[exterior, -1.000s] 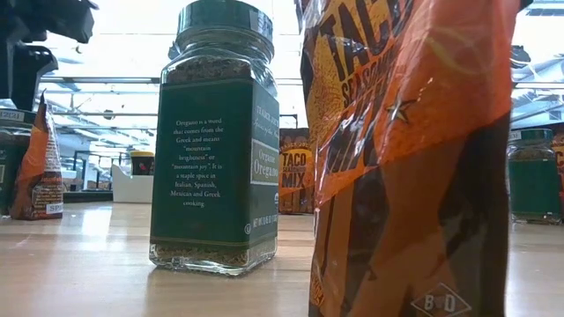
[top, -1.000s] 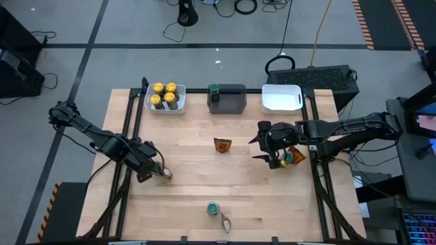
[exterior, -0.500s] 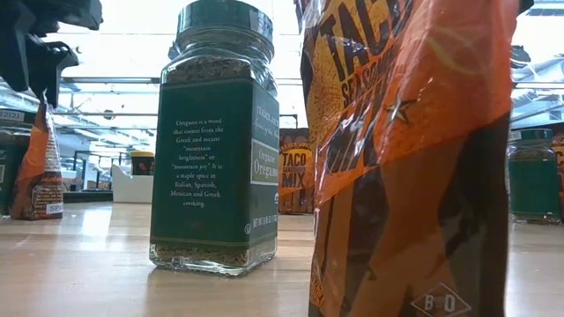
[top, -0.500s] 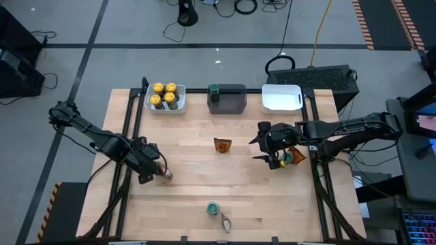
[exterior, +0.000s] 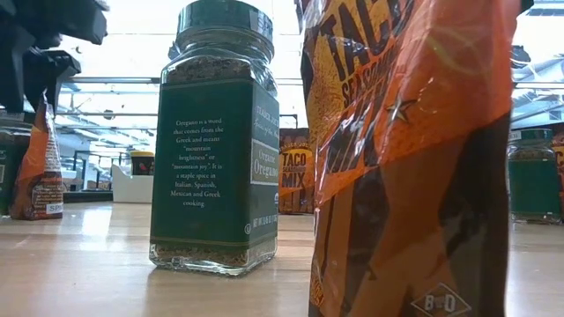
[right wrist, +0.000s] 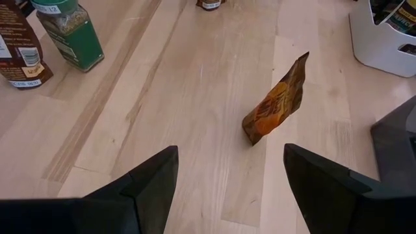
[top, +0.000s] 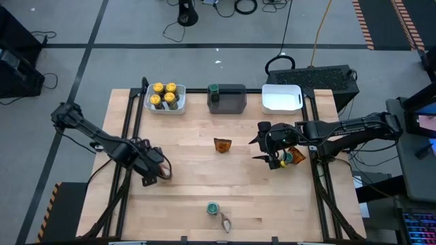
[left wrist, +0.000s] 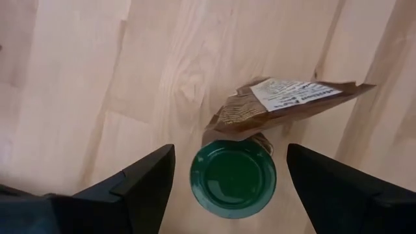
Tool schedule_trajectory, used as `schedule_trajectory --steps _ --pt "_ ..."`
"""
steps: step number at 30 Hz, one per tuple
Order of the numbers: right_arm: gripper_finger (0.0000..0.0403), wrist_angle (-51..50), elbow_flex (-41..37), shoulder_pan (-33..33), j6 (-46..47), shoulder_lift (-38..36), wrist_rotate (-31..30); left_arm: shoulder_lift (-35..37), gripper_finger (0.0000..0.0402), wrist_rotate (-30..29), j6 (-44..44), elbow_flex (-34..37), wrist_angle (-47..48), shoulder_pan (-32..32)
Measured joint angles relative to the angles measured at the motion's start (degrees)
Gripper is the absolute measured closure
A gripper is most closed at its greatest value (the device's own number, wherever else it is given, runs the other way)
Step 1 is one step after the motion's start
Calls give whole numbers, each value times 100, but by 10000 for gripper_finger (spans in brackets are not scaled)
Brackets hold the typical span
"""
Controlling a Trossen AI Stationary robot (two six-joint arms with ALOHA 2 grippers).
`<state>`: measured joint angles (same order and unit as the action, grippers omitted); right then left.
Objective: Sort spices by type
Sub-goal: Put the top left green seasoning bottle into the black bin
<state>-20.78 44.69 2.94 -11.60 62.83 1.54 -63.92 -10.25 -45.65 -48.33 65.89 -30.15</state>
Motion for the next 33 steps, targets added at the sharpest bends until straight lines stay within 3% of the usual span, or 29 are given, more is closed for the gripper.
schedule_trajectory --steps 33 --pt "140 79 2 0 147 -2 0 -509 107 36 310 -1 61 2"
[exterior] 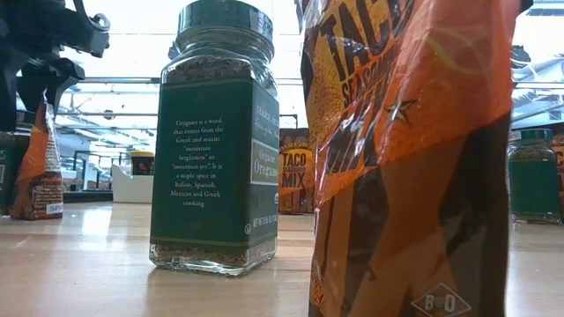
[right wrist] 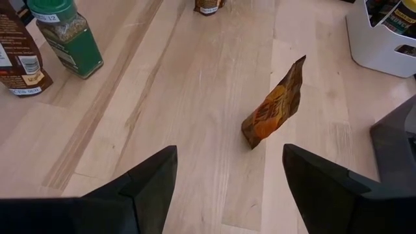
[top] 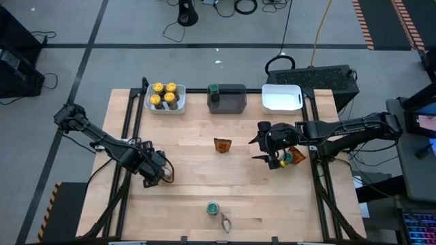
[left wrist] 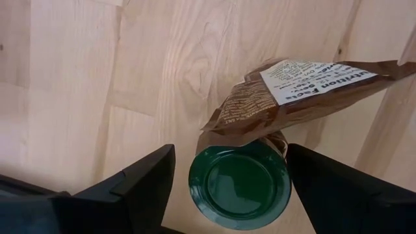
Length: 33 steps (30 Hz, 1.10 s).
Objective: Sort spices by type
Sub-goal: Put the top left green seasoning bottle into the black bin
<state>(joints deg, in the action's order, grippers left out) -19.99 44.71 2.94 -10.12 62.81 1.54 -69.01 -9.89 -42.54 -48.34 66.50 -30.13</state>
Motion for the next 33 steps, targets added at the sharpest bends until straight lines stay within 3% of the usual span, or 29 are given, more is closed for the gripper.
schedule_trajectory --steps 10,21,25,33 --pt "140 -1 0 0 1 0 0 9 191 42 1 -13 1 -1" --pt "140 -2 0 0 3 0 0 118 191 139 138 -8 233 0" --pt "140 -4 0 0 3 0 0 235 191 32 71 -253 841 13" --pt "140 -2 0 0 -20 0 0 496 191 -683 -197 -858 1462 32"
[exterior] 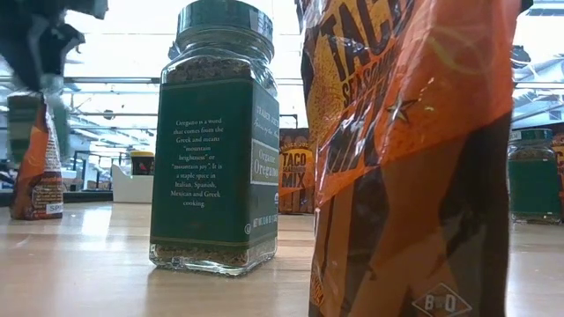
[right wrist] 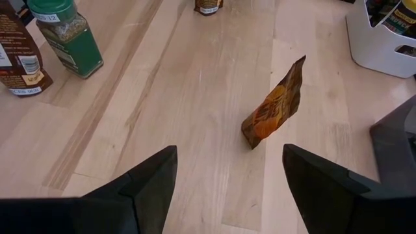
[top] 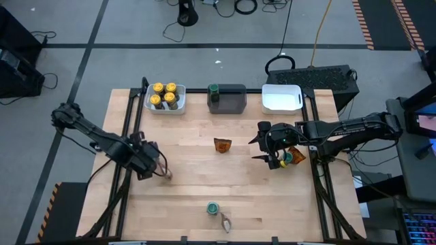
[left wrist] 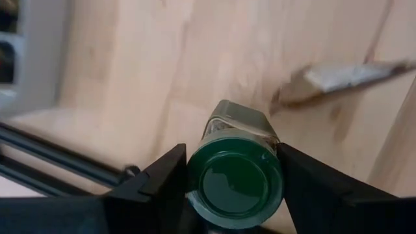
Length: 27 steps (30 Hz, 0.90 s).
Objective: Sort spices by type
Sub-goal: Put the top left green seasoning bottle into the black bin
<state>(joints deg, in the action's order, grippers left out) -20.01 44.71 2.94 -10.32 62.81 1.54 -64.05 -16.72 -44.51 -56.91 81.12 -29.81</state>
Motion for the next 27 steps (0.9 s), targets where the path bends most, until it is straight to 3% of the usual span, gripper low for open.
schedule_trajectory --steps 9,14,21,27 --pt "140 2 0 1 -108 0 -11 62 191 -959 63 -696 377 746" --pt "140 -2 0 0 -429 0 -23 61 191 -1177 896 -771 -568 1675" --pt "140 28 0 -231 -961 -171 -7 -71 191 -390 3068 -771 -3463 3150" --pt "140 -168 2 -666 -1114 -592 23 -569 191 789 4416 -809 -5342 4287"
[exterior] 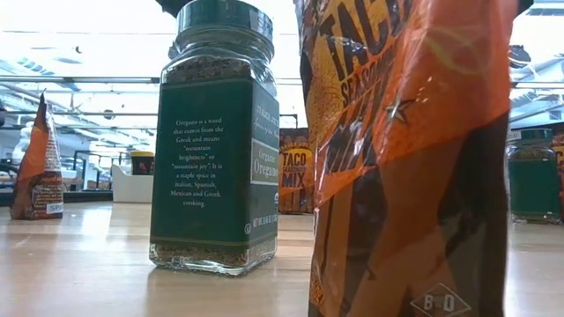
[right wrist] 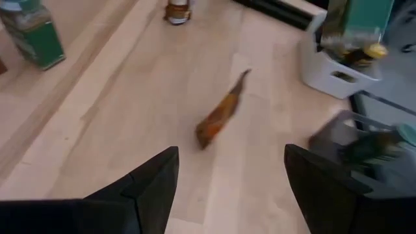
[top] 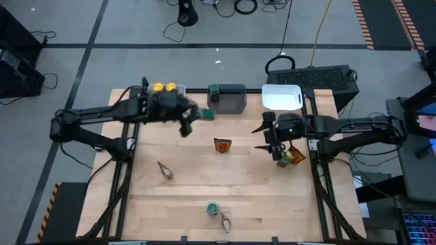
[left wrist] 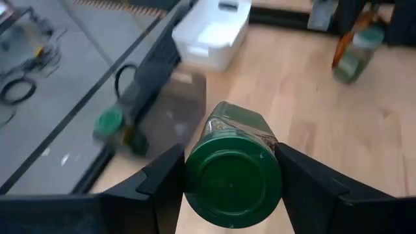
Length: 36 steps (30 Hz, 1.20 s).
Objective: Sort spices by type
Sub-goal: Put the top left green seasoning bottle into the black bin
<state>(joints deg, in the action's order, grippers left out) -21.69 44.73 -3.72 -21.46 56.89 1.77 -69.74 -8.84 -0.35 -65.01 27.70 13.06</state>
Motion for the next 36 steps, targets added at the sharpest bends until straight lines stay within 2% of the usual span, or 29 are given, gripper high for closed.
schedule_trajectory --steps 3,6,12,16,19,23,36 --pt "140 13 -87 -202 -70 -282 1 -559 191 520 323 -334 -301 460" --pt "140 85 -304 -404 -139 -576 3 -1233 191 761 704 -926 -217 796" --pt "140 732 -668 -724 -39 -972 -3 -2499 191 902 1391 -2217 699 1372" --pt "140 762 -697 -800 25 -1027 1 -3117 191 986 1508 -2736 938 1663" --pt "140 778 -697 -801 25 -1023 1 -3400 191 1334 1624 -2930 935 1780" --pt "140 778 -697 -798 73 -1023 1 -3572 191 1502 1649 -2971 959 1837" --pt "140 822 -699 -798 158 -1021 1 -3648 191 1568 1766 -2949 1182 1919"
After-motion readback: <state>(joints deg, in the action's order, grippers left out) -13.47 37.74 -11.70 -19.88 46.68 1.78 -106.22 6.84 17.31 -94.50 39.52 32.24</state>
